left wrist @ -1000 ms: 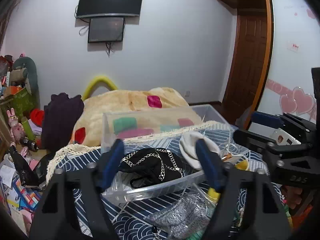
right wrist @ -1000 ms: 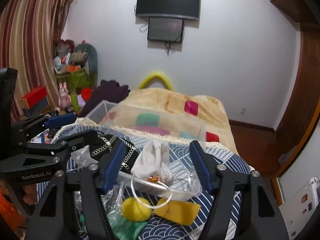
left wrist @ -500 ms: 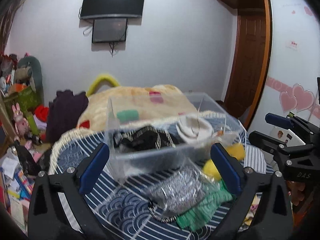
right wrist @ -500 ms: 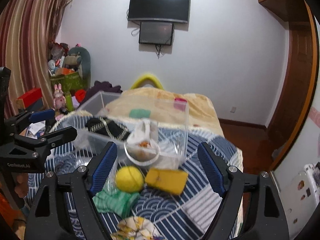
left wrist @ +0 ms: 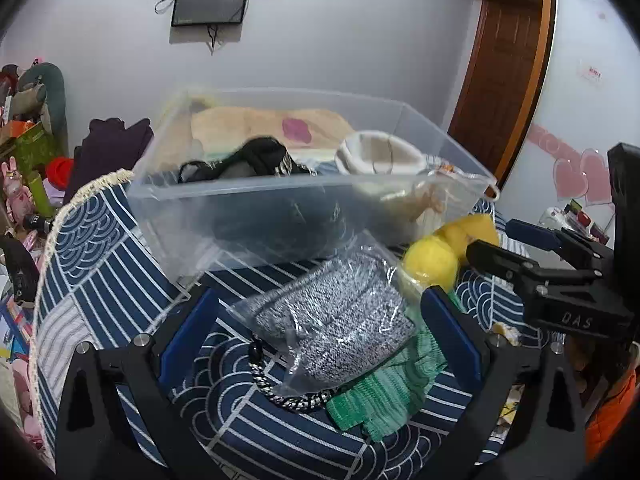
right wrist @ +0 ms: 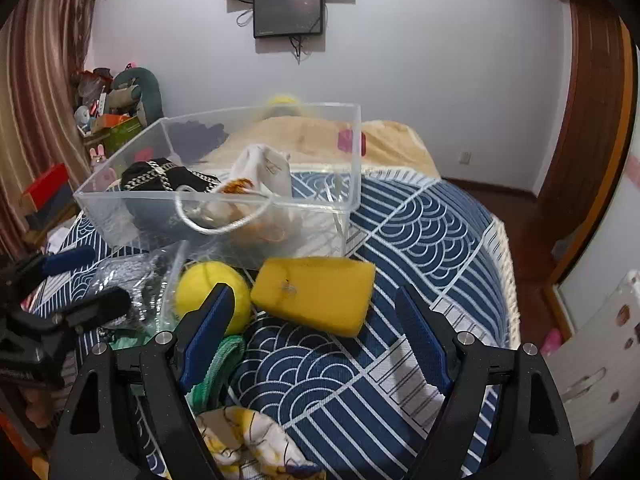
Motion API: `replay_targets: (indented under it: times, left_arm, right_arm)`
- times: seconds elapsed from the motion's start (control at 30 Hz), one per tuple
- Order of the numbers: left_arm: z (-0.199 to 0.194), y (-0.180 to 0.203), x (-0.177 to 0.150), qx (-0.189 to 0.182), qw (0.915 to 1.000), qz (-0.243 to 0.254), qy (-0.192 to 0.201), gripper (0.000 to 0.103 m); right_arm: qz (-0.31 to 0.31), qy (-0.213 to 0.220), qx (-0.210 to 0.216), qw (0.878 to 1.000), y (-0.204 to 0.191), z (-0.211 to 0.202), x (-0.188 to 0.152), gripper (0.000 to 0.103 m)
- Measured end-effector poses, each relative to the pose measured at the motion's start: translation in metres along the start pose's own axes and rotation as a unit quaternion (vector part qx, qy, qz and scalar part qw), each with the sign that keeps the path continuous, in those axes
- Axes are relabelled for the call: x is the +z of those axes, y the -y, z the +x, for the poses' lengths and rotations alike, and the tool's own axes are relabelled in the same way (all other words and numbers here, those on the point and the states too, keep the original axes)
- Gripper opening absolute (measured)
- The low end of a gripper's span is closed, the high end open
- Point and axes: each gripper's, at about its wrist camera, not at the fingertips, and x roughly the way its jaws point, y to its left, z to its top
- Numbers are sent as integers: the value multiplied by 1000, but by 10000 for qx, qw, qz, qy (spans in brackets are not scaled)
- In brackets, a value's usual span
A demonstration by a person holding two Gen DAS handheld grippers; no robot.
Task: Organize soft objects
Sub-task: 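Grasp the silver mesh bag with the left tool while the right tool grasps the yellow sponge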
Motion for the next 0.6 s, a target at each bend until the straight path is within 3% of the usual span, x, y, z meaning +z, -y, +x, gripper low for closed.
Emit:
replay_targets:
  times: [0.2, 0.27, 0.33, 0.43, 0.6]
  left_arm:
    - [10, -4, -2, -52, 9999, -102, 8, 99]
    - [8, -4, -3, -125, 9999, -59, 19, 84]
    - [8, -3, -4, -166, 9999, -25, 23, 80]
    - [4, -1, -6, -205, 9997, 66, 128, 71]
    - [-6, 2, -9, -154, 9993, 219, 277, 49]
  right_arm:
    - [156, -141, 92, 9997, 6, 7, -2, 80]
    - [185, -146, 132, 9996, 6, 8, -3, 80]
    - [165, -158, 123, 9997, 3, 8, -4, 79]
    - [148, -203, 160, 9996, 3, 8, -6, 62]
    - [198, -117, 63, 9997, 6, 1, -9, 57]
